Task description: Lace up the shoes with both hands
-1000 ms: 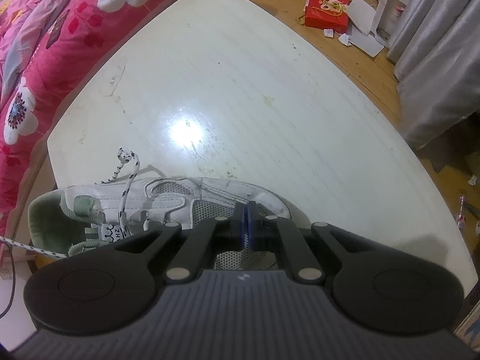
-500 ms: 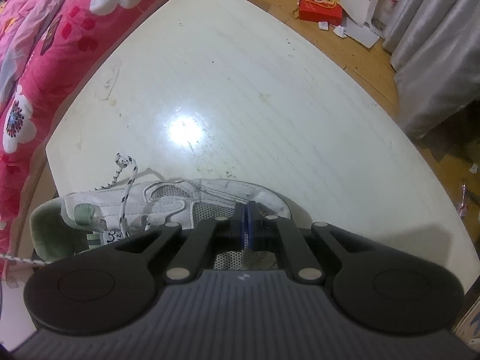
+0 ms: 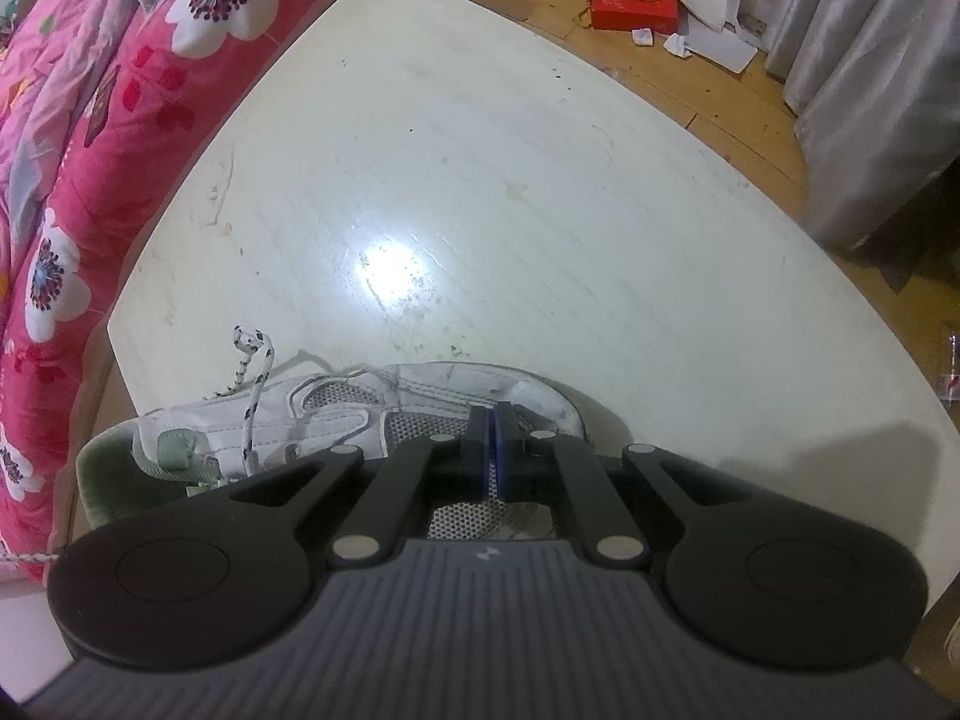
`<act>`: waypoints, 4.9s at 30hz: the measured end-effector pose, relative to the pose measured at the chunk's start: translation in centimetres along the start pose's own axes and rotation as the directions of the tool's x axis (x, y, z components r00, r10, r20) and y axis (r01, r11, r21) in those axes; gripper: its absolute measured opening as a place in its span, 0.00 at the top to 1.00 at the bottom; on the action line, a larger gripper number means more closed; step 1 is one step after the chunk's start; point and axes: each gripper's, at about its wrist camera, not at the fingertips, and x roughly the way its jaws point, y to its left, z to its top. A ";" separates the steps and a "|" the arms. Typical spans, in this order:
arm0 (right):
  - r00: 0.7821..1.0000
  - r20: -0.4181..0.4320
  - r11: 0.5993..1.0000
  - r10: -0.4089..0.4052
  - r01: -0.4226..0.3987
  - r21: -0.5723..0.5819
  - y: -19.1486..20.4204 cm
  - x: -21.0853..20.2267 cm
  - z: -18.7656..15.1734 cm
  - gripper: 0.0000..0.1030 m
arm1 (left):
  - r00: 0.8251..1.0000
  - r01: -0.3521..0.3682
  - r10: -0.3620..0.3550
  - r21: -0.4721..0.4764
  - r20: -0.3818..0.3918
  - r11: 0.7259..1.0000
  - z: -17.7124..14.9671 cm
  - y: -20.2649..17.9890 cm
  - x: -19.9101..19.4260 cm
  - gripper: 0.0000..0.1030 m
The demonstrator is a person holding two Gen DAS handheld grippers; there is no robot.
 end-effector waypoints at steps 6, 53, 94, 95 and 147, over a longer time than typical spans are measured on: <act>1.000 0.003 1.000 -0.003 0.003 -0.001 0.2 0.0 -0.1 0.99 | 0.999 -0.047 0.047 -0.009 -0.028 0.999 -1.0 0.4 -1.3 0.98; 1.000 0.013 1.000 -0.014 0.014 -0.005 0.3 -0.1 -0.1 0.99 | 0.968 -0.214 0.196 -0.104 -0.157 0.971 -6.6 3.8 -4.1 0.98; 0.973 -0.207 -0.195 -0.098 -0.223 -0.955 31.9 6.7 -11.6 0.57 | 0.957 -0.288 0.256 -0.360 -0.133 0.887 -15.1 5.7 7.9 0.27; 0.970 -0.203 -0.251 -0.134 -0.232 -0.940 32.0 7.7 -12.0 0.57 | 0.958 -0.284 0.253 -0.367 -0.133 0.886 -15.3 5.7 7.9 0.27; 0.520 0.853 0.999 -0.041 0.036 0.026 -5.6 -24.4 -6.0 0.97 | 0.968 -0.250 0.244 0.118 0.067 0.961 7.1 -4.1 10.7 0.20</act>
